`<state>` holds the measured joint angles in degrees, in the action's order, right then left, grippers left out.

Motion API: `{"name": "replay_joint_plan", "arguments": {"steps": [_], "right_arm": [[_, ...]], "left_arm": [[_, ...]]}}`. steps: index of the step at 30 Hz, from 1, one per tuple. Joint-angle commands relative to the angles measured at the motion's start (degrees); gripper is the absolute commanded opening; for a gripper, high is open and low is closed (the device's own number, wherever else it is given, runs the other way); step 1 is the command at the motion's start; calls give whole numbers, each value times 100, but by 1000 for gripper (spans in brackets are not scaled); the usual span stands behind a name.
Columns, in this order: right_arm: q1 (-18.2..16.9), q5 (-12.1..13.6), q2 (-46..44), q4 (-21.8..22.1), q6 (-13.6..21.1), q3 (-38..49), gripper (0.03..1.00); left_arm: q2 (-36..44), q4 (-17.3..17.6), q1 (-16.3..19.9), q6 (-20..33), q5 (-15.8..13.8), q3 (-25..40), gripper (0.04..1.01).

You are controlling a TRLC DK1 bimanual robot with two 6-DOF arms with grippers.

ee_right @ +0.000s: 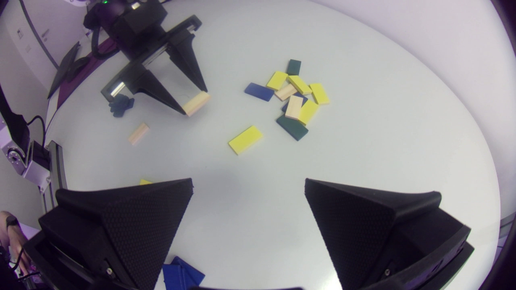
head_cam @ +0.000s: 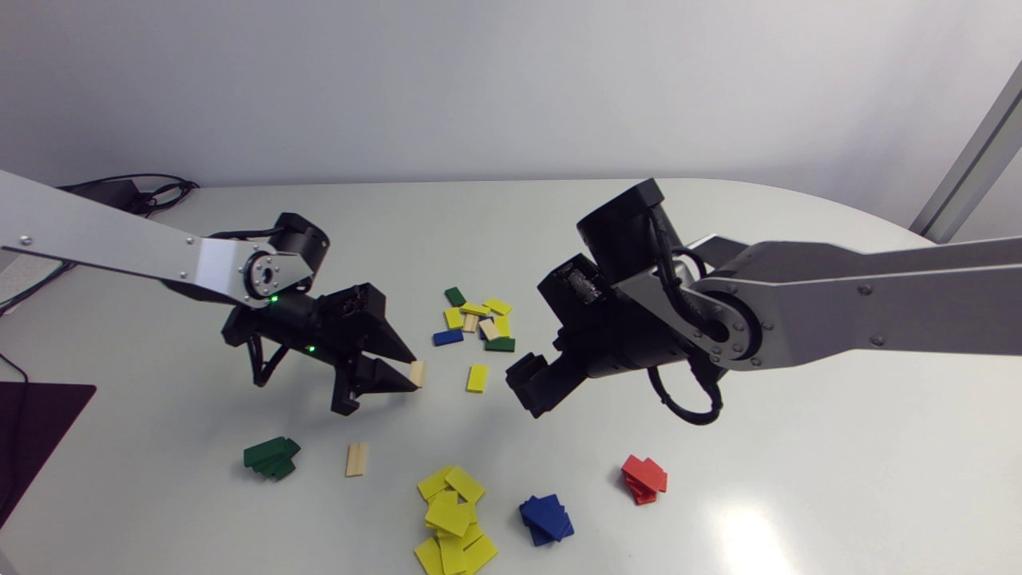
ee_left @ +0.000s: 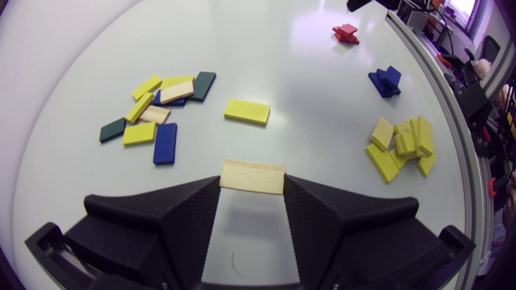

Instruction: Take domino bricks one by one from the mixed stack on the table and place each onto the existing stack of the same color.

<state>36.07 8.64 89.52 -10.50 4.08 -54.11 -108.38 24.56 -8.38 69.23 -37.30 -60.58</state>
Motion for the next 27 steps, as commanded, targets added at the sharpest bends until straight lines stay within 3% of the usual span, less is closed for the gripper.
{"name": "replay_joint_plan", "arguments": {"steps": [1,14,27], "right_arm": [[66,23,-57,-75,58,-30,974],[102,-12,-110,-66,67,23,974],[102,-38,-119,-40,76,58,974]], "left_arm": [[432,-74,135,152,-23,397,348],[1513,-346,469,205,-32,1883,351],[2022,-381,794,424,91,2577,348]]}}
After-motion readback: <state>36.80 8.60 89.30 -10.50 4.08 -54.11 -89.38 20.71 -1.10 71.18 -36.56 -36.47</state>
